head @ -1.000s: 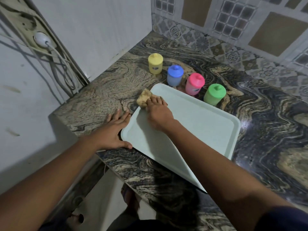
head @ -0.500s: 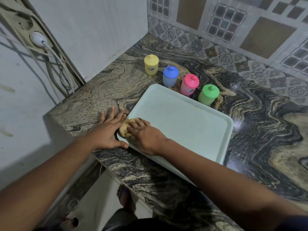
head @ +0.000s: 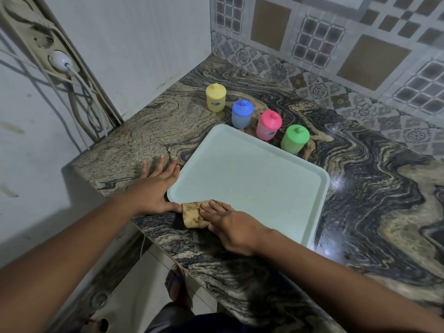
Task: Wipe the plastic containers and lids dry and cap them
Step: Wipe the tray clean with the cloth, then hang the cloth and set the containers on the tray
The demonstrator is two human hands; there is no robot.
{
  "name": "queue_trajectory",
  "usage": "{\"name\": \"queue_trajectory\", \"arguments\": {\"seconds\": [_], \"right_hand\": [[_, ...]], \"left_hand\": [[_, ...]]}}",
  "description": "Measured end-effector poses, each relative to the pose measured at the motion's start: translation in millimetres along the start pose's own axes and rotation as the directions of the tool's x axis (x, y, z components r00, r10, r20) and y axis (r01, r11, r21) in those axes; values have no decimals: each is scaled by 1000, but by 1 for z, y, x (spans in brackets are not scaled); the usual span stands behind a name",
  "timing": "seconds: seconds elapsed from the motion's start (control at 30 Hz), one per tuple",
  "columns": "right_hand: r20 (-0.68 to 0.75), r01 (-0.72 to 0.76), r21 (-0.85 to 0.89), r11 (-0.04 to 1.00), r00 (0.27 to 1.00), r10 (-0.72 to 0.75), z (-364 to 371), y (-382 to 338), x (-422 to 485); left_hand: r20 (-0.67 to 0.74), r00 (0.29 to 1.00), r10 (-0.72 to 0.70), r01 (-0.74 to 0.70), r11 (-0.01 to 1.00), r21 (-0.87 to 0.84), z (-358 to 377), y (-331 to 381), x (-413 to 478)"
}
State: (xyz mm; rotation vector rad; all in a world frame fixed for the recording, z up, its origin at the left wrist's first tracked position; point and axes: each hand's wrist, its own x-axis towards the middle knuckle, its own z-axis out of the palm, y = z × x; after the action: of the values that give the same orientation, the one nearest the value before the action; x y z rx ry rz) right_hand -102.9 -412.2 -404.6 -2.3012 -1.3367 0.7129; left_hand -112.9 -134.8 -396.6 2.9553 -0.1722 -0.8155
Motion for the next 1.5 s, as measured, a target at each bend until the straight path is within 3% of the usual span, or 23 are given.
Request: {"name": "queue_trajectory", "arguments": {"seconds": [0.33, 0.4, 0.47, 0.5, 0.6, 0.7, 0.83, 0.93, 1.0, 1.07, 1.1, 1.2, 1.37, 1.43, 1.5], "right_hand": [[-84, -91, 83, 992, 992, 98, 24, 12, -67], [-80, -87, 174, 981, 992, 102, 23, 12, -72], [-88, -137, 416, 899, 978, 189, 9, 11, -74], [-132, -148, 580, 801, 954, 271, -1, 11, -74], [-283, -39, 848, 528, 809, 515, -26, 21, -70], [-277, -12, 906, 423, 737, 616, -33, 31, -65], [-164, -34, 957, 287, 756, 634, -24, 34, -62], [-168, -22, 961, 277, 750, 640, -24, 34, -59], [-194, -10, 954, 301, 742, 641, -29, 34, -56], [-214, 21, 954, 298, 744, 633, -41, 31, -51], [-229, 44, 954, 297, 747, 625, -49, 30, -48], [-281, 102, 943, 318, 756, 591, -70, 21, -40], [-291, 105, 936, 335, 767, 572, -86, 10, -29], [-282, 98, 942, 322, 755, 593, -85, 7, -26], [-319, 85, 920, 383, 729, 606, -79, 7, -23]], "left_hand": [[28, 999, -38, 39, 997, -71, 0, 6, -1], [30, 999, -42, 45, 995, -91, 0, 7, -1], [27, 999, -44, 47, 995, -92, 1, 6, 0], [25, 999, -48, 51, 994, -94, 1, 6, 0], [22, 998, -59, 61, 993, -105, 2, 6, 0], [21, 998, -63, 65, 992, -112, 3, 6, 1], [15, 998, -65, 67, 990, -122, 4, 6, 1], [-44, 996, -77, 73, 994, -87, -4, 13, -1], [-186, 979, -77, 46, 985, -165, -14, 27, -4], [-353, 928, -122, -42, 905, -424, -30, 51, -9], [-397, 900, -181, -98, 803, -588, -39, 64, -12], [-327, 897, -297, -172, 448, -877, -61, 99, -17], [-79, 964, -255, -53, 105, -993, -74, 121, -19], [-59, 969, -242, -47, 57, -997, -70, 124, -18], [-95, 953, -289, -85, 45, -995, -67, 125, -18]]}}
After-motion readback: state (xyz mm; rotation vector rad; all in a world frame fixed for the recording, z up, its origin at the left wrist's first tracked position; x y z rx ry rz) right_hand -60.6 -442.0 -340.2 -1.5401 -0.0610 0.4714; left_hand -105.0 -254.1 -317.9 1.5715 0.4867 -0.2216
